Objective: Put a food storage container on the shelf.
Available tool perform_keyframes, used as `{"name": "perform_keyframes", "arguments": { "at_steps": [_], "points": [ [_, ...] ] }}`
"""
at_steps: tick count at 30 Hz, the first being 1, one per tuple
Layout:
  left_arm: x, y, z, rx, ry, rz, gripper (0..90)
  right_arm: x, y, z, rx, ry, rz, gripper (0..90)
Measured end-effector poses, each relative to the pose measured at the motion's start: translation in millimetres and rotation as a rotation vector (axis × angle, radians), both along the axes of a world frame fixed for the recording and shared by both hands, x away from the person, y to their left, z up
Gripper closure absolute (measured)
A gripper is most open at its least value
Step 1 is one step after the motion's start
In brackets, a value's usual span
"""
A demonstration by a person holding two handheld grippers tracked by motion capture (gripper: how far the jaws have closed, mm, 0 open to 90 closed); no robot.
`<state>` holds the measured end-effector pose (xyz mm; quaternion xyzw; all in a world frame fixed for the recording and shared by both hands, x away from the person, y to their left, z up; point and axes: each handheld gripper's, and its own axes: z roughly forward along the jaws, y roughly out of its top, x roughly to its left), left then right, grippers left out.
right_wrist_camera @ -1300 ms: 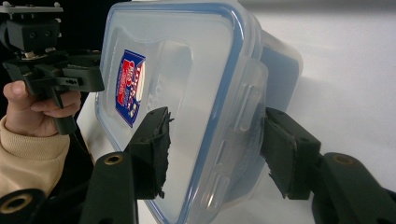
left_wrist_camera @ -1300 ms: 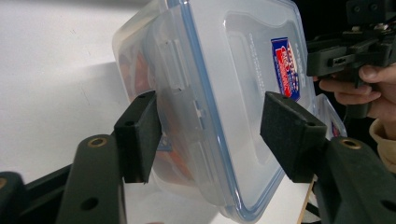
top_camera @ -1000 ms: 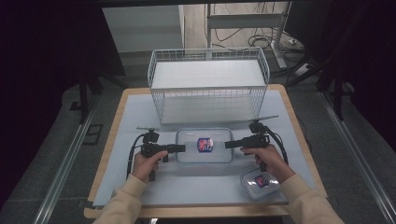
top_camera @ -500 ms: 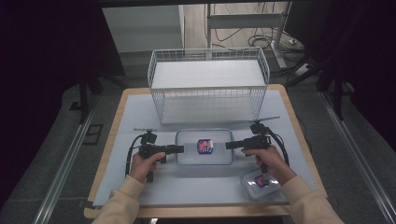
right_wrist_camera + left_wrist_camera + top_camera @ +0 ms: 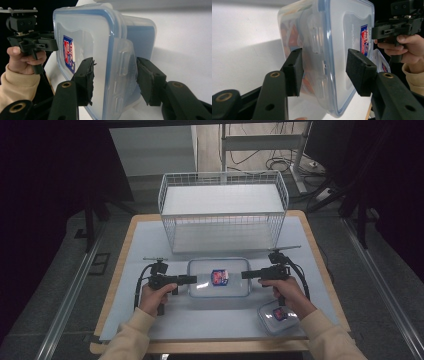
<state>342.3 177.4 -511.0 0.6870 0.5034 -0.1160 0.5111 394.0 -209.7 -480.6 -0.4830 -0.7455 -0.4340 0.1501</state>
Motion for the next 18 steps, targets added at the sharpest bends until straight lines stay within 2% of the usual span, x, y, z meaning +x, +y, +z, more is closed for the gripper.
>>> {"name": "perform_keyframes", "arguments": {
  "at_steps": [2, 4, 8, 10, 11, 18],
  "points": [
    [-0.1, -0.5, 0.5, 0.004, -0.003, 0.003, 49.4, -0.3, 0.2, 2.0, -0.003, -0.025, 0.000, 50.1],
    [-0.2, -1.2, 0.9, 0.004, -0.006, 0.007, 49.3, -0.6, 0.3, 2.7, -0.003, -0.031, 0.000, 50.0],
    [-0.6, -3.2, 3.8, 0.005, -0.020, 0.008, 49.2, -3.0, -0.5, 8.6, -0.009, -0.082, 0.001, 50.1],
    [-0.7, -4.3, 6.6, 0.007, -0.031, 0.007, 49.2, -3.4, -1.0, 10.2, -0.009, -0.087, 0.001, 50.1],
    [-0.8, -5.0, 9.2, 0.002, -0.042, 0.007, 49.4, -4.0, -2.2, 13.6, -0.010, -0.107, 0.005, 50.0],
    [-0.8, -7.4, 20.2, 0.007, -0.074, 0.001, 49.9, -7.0, -5.5, 24.1, -0.009, -0.158, 0.011, 50.0]
  ]
}}
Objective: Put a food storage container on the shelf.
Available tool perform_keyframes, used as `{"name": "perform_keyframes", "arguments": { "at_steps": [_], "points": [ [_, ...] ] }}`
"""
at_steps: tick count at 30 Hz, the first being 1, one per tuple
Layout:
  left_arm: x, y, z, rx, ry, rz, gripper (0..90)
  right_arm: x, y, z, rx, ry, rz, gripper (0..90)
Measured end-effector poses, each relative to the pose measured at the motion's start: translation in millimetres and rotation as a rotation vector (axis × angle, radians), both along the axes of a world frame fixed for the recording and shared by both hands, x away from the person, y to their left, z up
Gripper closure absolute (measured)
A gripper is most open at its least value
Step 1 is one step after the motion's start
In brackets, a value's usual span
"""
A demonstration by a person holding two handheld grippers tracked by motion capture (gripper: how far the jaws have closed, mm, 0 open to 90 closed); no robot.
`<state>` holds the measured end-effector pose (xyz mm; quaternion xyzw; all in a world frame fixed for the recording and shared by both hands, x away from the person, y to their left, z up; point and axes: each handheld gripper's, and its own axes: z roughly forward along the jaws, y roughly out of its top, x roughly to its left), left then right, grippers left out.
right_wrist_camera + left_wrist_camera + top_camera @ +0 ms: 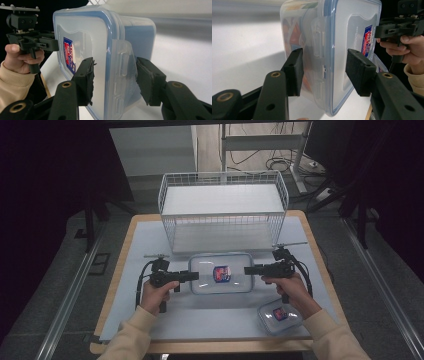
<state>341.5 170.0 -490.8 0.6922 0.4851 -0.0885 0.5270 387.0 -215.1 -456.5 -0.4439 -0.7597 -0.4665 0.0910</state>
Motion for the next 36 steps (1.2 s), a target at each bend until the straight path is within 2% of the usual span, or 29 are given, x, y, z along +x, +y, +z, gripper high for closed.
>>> {"name": "perform_keyframes", "arguments": {
  "at_steps": [10, 19, 31, 36],
  "points": [
    [3.0, -0.5, 19.2, 0.004, -0.044, -0.003, 50.1, -1.9, -2.2, 18.3, 0.013, -0.064, -0.002, 50.0],
    [6.2, -1.8, 36.4, 0.003, -0.080, 0.004, 50.4, -1.4, -4.2, 29.4, 0.029, -0.095, -0.005, 50.0],
    [13.8, -4.7, 62.6, 0.005, -0.128, 0.006, 50.6, 2.9, -7.7, 55.0, 0.044, -0.156, -0.014, 50.1],
    [17.2, -5.9, 73.2, 0.010, -0.139, 0.006, 50.6, 4.9, -8.7, 62.0, 0.049, -0.167, -0.017, 50.1]
  ]
}}
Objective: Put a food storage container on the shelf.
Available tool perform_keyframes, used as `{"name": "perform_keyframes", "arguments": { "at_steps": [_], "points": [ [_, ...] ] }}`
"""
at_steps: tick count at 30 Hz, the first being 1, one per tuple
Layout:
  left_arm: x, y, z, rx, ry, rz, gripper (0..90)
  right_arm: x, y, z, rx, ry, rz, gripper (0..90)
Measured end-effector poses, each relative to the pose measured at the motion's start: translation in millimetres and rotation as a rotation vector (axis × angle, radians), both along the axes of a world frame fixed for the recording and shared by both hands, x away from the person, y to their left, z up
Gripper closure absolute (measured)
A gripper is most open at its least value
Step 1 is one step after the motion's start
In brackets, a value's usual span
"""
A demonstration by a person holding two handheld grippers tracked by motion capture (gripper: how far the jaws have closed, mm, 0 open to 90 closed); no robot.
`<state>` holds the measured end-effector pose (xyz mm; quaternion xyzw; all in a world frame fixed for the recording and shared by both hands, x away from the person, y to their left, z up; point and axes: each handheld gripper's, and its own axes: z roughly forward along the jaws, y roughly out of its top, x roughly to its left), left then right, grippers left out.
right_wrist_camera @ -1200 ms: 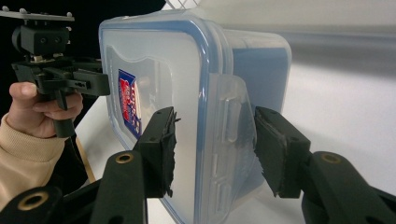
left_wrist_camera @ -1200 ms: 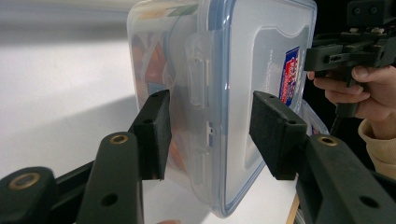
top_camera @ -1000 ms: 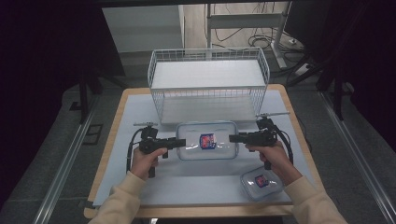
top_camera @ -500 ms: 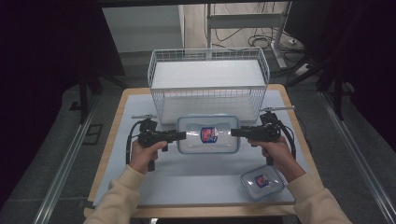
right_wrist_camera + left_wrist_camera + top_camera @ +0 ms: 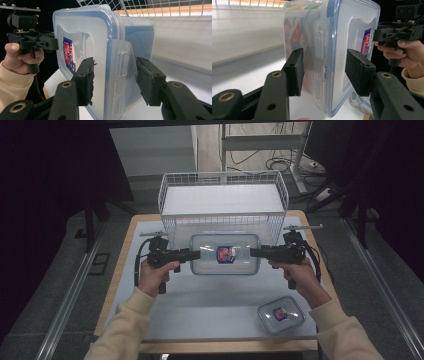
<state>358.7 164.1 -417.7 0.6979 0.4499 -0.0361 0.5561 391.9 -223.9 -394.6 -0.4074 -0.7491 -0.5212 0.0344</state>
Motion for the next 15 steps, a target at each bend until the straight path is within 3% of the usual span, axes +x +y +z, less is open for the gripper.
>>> {"name": "perform_keyframes", "arguments": {
  "at_steps": [15],
  "points": [
    [7.5, -2.2, 29.1, -0.001, -0.049, 0.007, 50.6, 8.1, -1.6, 32.0, -0.003, -0.060, 0.001, 50.0]
  ]
}}
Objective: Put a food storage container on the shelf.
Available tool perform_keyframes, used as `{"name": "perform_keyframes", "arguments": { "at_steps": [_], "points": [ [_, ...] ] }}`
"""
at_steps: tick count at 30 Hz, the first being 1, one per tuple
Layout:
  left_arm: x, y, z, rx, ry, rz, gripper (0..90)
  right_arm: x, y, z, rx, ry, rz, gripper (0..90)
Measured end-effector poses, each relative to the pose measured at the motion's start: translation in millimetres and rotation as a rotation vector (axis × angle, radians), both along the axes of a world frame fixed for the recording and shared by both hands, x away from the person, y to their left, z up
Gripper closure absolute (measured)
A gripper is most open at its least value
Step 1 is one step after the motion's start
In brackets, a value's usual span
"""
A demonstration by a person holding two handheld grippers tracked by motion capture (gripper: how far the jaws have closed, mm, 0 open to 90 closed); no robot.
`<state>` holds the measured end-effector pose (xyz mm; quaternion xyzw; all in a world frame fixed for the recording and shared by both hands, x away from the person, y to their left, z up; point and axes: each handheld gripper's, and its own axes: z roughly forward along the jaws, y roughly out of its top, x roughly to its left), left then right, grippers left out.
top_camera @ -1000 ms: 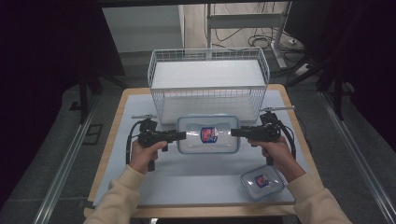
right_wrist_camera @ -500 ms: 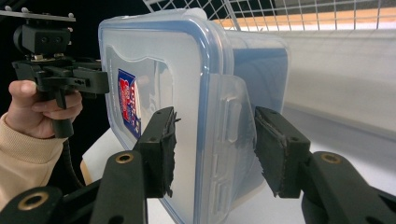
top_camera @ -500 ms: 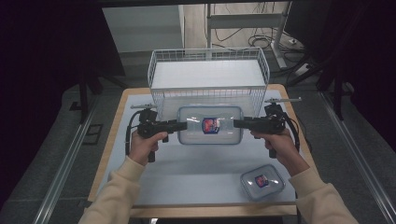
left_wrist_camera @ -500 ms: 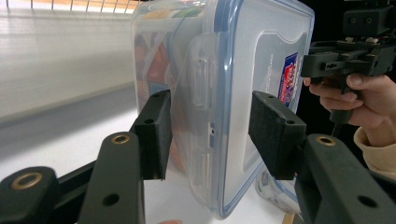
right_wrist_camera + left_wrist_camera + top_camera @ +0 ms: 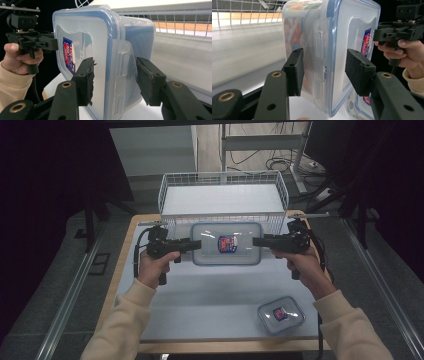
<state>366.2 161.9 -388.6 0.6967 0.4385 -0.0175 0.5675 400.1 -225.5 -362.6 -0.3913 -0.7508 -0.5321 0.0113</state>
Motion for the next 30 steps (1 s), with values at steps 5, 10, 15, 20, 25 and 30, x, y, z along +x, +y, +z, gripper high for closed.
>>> {"name": "perform_keyframes", "arguments": {
  "at_steps": [5, 10, 15, 20, 25, 30],
  "points": [
    [2.7, 0.2, 7.2, 0.002, -0.016, 0.002, 50.5, 2.5, 0.2, 6.3, 0.004, -0.010, 0.000, 50.0],
    [5.5, -0.3, 12.6, 0.001, -0.023, 0.003, 50.5, 5.3, 0.1, 11.5, 0.010, -0.022, -0.005, 49.8],
    [8.5, -0.6, 18.9, 0.002, -0.032, 0.000, 50.5, 8.0, -0.2, 17.0, 0.010, -0.034, -0.004, 49.8],
    [12.3, -0.6, 29.1, 0.007, -0.050, 0.005, 50.5, 11.5, -0.6, 25.2, 0.017, -0.044, -0.006, 49.9],
    [16.5, -0.7, 41.1, 0.011, -0.068, 0.010, 50.5, 17.0, -0.8, 35.8, 0.026, -0.053, -0.007, 49.8],
    [20.3, -0.1, 51.8, 0.015, -0.090, 0.013, 50.4, 20.7, -0.3, 44.8, 0.035, -0.064, -0.009, 49.8]
  ]
}}
